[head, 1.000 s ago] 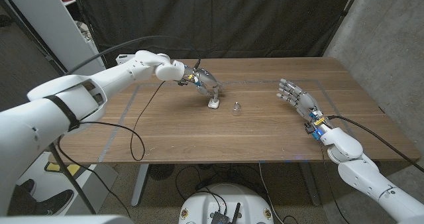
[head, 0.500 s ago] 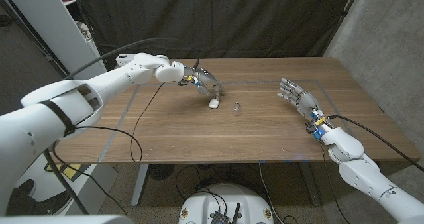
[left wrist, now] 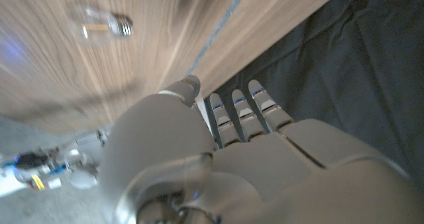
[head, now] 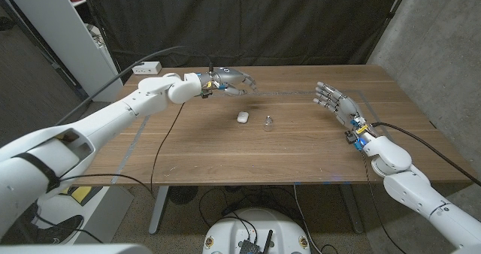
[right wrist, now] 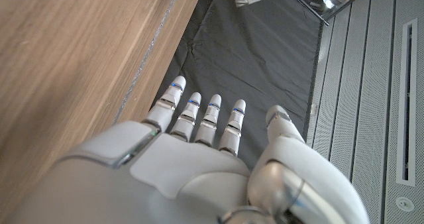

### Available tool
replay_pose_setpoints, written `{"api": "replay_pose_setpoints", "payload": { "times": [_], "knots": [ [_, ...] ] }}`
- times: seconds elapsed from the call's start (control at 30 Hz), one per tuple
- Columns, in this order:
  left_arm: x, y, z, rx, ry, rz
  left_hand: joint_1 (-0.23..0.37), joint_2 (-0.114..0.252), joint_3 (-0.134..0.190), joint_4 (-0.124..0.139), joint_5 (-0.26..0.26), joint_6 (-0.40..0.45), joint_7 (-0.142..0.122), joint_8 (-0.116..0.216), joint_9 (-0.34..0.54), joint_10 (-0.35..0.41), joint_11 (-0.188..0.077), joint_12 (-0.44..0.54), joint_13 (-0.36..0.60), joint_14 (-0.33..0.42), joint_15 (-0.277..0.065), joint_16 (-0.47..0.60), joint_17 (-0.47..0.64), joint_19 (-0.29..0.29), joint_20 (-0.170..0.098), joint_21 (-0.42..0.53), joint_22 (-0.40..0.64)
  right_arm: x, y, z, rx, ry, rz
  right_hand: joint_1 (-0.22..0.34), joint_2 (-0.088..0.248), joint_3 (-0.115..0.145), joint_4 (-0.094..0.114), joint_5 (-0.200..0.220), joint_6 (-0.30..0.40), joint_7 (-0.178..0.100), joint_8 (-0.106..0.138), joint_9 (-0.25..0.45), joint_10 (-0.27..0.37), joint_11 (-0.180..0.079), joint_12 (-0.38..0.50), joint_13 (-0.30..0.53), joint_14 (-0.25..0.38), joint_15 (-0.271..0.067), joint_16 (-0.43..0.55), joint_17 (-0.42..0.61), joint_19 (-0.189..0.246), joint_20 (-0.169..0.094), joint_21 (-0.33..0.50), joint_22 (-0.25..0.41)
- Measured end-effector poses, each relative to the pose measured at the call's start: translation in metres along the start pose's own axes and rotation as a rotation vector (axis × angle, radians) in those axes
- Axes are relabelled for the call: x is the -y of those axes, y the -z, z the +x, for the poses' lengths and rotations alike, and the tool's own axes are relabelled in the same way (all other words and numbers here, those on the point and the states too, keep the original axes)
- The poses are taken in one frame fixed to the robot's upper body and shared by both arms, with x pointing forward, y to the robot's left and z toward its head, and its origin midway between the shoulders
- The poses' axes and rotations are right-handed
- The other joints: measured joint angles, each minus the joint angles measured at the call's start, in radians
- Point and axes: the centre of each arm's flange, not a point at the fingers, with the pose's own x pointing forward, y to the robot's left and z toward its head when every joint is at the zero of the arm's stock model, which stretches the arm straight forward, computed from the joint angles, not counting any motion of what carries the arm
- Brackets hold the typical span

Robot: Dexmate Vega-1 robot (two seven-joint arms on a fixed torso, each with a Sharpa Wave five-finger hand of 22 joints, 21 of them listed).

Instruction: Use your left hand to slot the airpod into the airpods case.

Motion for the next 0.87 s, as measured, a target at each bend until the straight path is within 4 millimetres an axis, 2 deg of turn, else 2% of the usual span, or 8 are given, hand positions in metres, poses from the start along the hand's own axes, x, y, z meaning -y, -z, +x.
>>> {"api": "replay_pose_setpoints", "payload": {
  "times": [0.13, 0.27, 0.43, 0.47, 0.5, 0.63, 0.7, 0.87],
  "knots": [
    [-0.007, 0.000, -0.010, -0.046, -0.117, -0.101, -0.010, -0.002, 0.011, -0.011, 0.000, 0.025, 0.002, 0.009, 0.005, 0.073, -0.013, 0.022, 0.005, 0.069, -0.002, 0.004, -0.005, 0.019, -0.005, 0.009, -0.001, -0.002, -0.002, 0.008, -0.013, -0.006, -0.012, 0.000, 0.000, 0.000, 0.000, 0.000, 0.000, 0.000, 0.000, 0.000, -0.012, 0.000, -0.002, 0.000, 0.000, 0.000, 0.000, 0.000, 0.000, 0.000, 0.000, 0.000],
    [0.006, -0.017, -0.036, -0.085, -0.252, -0.264, -0.024, -0.002, 0.015, -0.015, 0.000, 0.025, 0.002, 0.013, 0.007, 0.091, -0.010, 0.022, 0.005, 0.086, -0.004, 0.004, -0.005, 0.046, -0.021, 0.020, -0.005, -0.003, -0.002, 0.014, -0.023, -0.008, -0.024, 0.000, 0.000, 0.003, -0.003, 0.000, 0.000, 0.001, 0.000, 0.000, -0.013, -0.001, -0.002, 0.000, 0.004, 0.004, 0.000, 0.000, 0.002, 0.002, 0.007, 0.000],
    [0.005, -0.017, -0.048, -0.123, -0.381, -0.403, -0.033, -0.008, 0.015, -0.015, -0.004, 0.019, 0.007, 0.007, 0.010, 0.097, -0.006, 0.022, 0.005, 0.090, -0.002, 0.000, -0.009, 0.058, -0.033, 0.027, -0.002, -0.007, -0.005, 0.020, -0.014, -0.013, -0.024, 0.000, 0.000, 0.003, -0.003, 0.000, -0.021, 0.046, -0.004, 0.000, -0.034, -0.007, -0.010, 0.000, 0.007, 0.000, 0.000, 0.000, 0.008, -0.001, 0.007, 0.000],
    [0.026, -0.028, -0.061, -0.154, -0.412, -0.496, -0.037, -0.005, 0.015, -0.015, -0.004, 0.017, 0.010, 0.005, 0.010, 0.095, -0.004, 0.022, 0.005, 0.090, -0.002, -0.002, -0.008, 0.058, -0.033, 0.027, -0.002, -0.008, -0.005, 0.022, -0.020, -0.008, -0.036, 0.000, 0.000, 0.003, -0.003, 0.000, -0.021, 0.046, -0.004, 0.000, -0.036, -0.009, -0.010, 0.000, 0.007, 0.000, 0.000, 0.000, 0.012, -0.005, 0.007, 0.000],
    [0.024, -0.027, -0.062, -0.156, -0.431, -0.518, -0.046, -0.006, 0.015, -0.015, -0.004, 0.014, 0.013, 0.005, 0.010, 0.090, 0.001, 0.022, 0.005, 0.090, -0.002, -0.005, -0.007, 0.058, -0.033, 0.027, -0.002, -0.008, -0.005, 0.023, -0.017, -0.010, -0.035, 0.000, 0.000, 0.003, -0.003, 0.000, -0.024, 0.049, -0.007, 0.000, -0.037, -0.010, -0.010, 0.000, 0.007, 0.000, 0.000, 0.000, 0.013, -0.005, 0.007, 0.000],
    [0.035, -0.029, -0.075, -0.190, -0.506, -0.670, -0.068, 0.000, 0.012, -0.012, -0.004, -0.018, 0.027, -0.006, 0.010, 0.075, 0.015, 0.014, 0.005, 0.090, -0.003, -0.016, -0.004, 0.048, -0.013, 0.027, -0.002, -0.012, -0.007, 0.027, -0.012, -0.005, -0.044, 0.000, 0.000, 0.003, -0.003, 0.000, -0.026, 0.050, -0.008, -0.003, -0.057, -0.016, -0.017, 0.000, 0.007, 0.000, 0.000, 0.000, 0.013, -0.005, 0.007, 0.000],
    [0.040, -0.030, -0.081, -0.200, -0.541, -0.744, -0.076, 0.000, 0.012, -0.007, -0.005, -0.023, 0.032, -0.006, 0.014, 0.070, 0.020, 0.009, 0.005, 0.087, -0.005, -0.016, -0.001, 0.045, 0.000, 0.027, -0.002, -0.014, -0.007, 0.028, -0.011, 0.001, -0.049, 0.000, 0.000, 0.003, -0.003, 0.000, -0.031, 0.026, -0.008, -0.003, -0.064, -0.012, -0.017, 0.000, 0.007, 0.000, 0.000, 0.000, 0.013, -0.005, 0.007, 0.000],
    [0.057, -0.027, -0.097, -0.240, -0.615, -0.918, -0.085, 0.002, 0.012, -0.007, -0.008, -0.023, 0.032, -0.006, 0.015, 0.070, 0.020, 0.009, 0.005, 0.086, -0.006, -0.020, -0.001, 0.039, 0.006, 0.027, -0.002, -0.018, -0.007, 0.030, -0.007, 0.007, -0.059, 0.000, 0.000, 0.003, -0.003, 0.000, -0.039, 0.032, -0.008, -0.003, -0.069, -0.017, -0.017, 0.000, 0.007, 0.000, 0.000, 0.000, 0.013, -0.005, 0.007, 0.000]
  ]
}}
